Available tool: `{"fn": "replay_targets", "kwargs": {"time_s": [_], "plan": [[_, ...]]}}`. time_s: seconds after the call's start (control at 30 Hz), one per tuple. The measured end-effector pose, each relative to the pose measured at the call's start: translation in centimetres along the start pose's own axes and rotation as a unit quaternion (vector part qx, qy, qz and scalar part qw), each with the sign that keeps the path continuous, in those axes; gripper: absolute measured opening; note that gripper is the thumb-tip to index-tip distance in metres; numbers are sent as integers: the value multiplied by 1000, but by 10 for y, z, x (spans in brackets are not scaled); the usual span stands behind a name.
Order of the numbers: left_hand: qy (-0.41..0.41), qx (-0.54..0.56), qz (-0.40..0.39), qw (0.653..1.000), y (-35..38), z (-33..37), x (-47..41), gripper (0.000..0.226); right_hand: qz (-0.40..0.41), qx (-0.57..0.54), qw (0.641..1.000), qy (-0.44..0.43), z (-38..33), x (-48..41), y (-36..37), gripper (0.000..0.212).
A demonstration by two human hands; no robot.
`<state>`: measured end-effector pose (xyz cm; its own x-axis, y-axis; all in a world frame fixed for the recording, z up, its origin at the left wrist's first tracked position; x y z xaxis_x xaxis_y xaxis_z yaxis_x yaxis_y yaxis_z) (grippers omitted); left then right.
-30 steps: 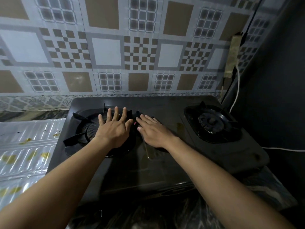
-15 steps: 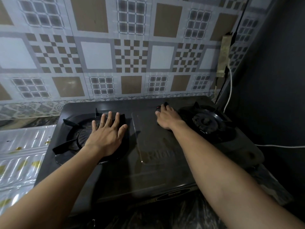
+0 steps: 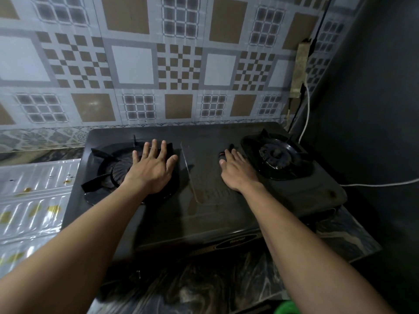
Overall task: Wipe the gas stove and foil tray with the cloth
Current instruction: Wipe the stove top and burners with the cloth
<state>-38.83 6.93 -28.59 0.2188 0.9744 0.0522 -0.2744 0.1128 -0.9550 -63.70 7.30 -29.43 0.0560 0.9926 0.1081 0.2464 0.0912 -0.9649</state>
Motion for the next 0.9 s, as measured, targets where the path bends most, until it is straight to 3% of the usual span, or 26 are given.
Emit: {"fn": "replay_targets", "kwargs": {"time_s": [0.3, 0.47, 0.6, 0.9], "plan": [[-10, 21, -17, 1000, 4, -9, -5, 65, -39, -26, 981, -186, -84, 62, 20, 48], [-1, -3, 2, 1000, 2, -5, -1, 67, -16, -16, 977, -214, -73, 100, 33, 48], [28, -44, 48, 997, -2, 4, 10, 68, -27, -16, 980, -195, -65, 95, 30, 51], [48, -64, 19, 997, -1, 2, 30, 67, -16, -3, 1000, -25, 19, 66, 1, 56]]}}
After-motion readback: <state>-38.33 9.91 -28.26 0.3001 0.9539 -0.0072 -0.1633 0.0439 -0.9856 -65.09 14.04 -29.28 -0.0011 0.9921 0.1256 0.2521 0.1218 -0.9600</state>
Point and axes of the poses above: each hand's wrist, its own x-axis away from the middle knuckle, its own y-axis out of the palm, z = x × y, the point moved 2 cm from there along -x, towards the middle knuckle, and after that the axes turned 1 degree about -z, right-handed, at the moved point
